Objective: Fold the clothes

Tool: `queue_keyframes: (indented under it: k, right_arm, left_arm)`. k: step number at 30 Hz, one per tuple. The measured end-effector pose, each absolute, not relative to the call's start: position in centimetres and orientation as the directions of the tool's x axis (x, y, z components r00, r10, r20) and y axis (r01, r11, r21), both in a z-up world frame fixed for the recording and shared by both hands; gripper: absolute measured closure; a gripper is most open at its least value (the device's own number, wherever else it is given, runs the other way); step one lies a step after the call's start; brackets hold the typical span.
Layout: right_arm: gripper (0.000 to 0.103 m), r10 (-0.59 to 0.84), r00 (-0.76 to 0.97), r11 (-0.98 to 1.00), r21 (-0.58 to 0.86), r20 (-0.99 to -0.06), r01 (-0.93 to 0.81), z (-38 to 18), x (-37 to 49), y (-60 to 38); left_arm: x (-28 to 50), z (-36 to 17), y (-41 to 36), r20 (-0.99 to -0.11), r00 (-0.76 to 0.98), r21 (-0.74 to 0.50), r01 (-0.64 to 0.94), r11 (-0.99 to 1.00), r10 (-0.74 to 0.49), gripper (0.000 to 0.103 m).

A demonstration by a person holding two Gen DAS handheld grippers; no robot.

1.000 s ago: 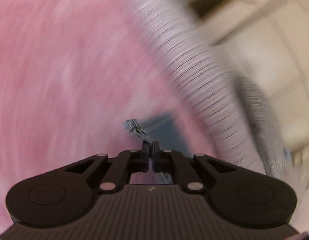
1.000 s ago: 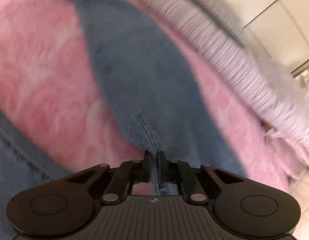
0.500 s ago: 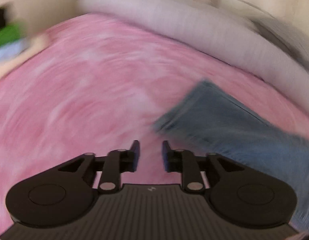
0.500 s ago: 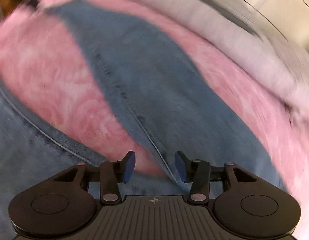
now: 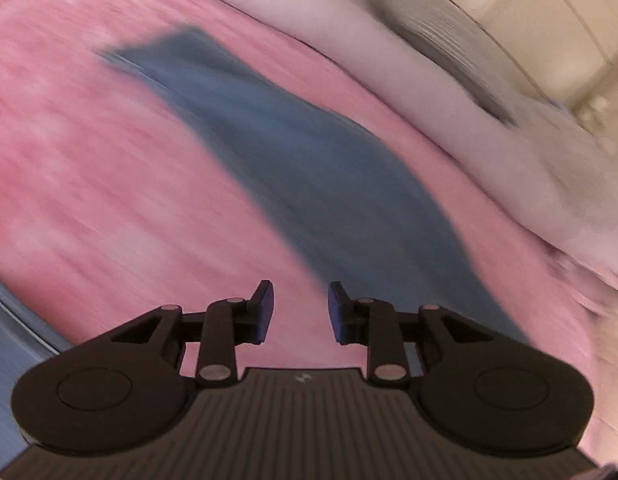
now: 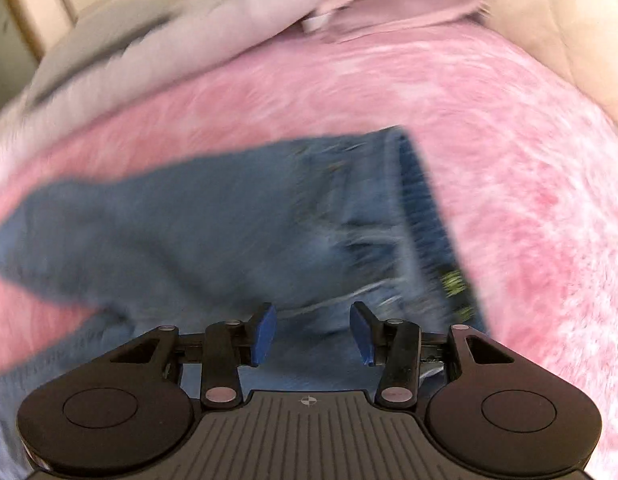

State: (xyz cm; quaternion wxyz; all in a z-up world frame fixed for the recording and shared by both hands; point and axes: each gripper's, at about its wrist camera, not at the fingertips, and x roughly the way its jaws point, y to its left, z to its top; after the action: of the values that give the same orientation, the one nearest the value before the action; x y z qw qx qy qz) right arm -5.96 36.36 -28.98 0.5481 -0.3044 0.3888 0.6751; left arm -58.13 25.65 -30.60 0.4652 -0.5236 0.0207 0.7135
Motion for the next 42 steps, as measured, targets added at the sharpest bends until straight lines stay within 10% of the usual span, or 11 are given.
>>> queue_keyframes:
  k: [13,16,20,22,24,29,32,37,42]
  right_arm:
    - [0.057,0.442,-0.571,-0.172,0.559,-0.692,-0.811,-34.1,4.6,50.5]
    - [0.101,0.376,-0.646,-0.201,0.622,-0.664,-0.757,-36.1,4.1,52.8]
    - [0.101,0.501,-0.699,-0.292,0.661,-0.510,-0.691,-32.1,6.1,51.1]
    - [0.101,0.512,-0.597,-0.101,0.647,-0.618,-0.755,-34.0,8.6,51.3]
    - [0.101,0.463,-0.524,0.061,0.616,-0.715,-0.786,-36.2,10.0,51.9]
    - [0.100,0.543,-0.597,-0.054,0.685,-0.591,-0.727,-34.7,9.8,52.0]
    - [0.097,0.455,-0.454,-0.007,0.506,-0.767,-0.862,-36.2,8.3,53.0]
    - [0.052,0.522,-0.505,0.053,0.617,-0.688,-0.785,-33.8,10.2,51.2]
    - [0.051,0.422,-0.580,0.026,0.648,-0.697,-0.761,-33.7,12.0,45.9]
  left_arm:
    - [-41.7,-31.3,33.7,-0.761,0.023,-0.462,-0.720,-0.517,0.648,0.079]
    - [-41.2,-31.5,34.2,-0.773,-0.002,-0.445,-0.711,-0.545,0.634,0.079]
    - [-41.2,-31.7,34.3,-0.787,-0.029,-0.399,-0.738,-0.545,0.616,0.079]
    - [-41.0,-32.1,34.5,-0.799,-0.032,-0.381,-0.746,-0.547,0.600,0.079]
    - [-40.7,-32.8,34.9,-0.814,-0.026,-0.369,-0.747,-0.552,0.580,0.079]
    - [-39.9,-33.6,36.1,-0.816,-0.009,-0.344,-0.795,-0.499,0.578,0.079]
    - [-39.8,-33.9,36.6,-0.821,-0.007,-0.332,-0.808,-0.487,0.570,0.079]
    - [-40.2,-32.8,35.8,-0.808,-0.011,-0.335,-0.813,-0.476,0.589,0.079]
    - [-39.8,-32.0,33.0,-0.814,0.011,-0.360,-0.794,-0.490,0.581,0.079]
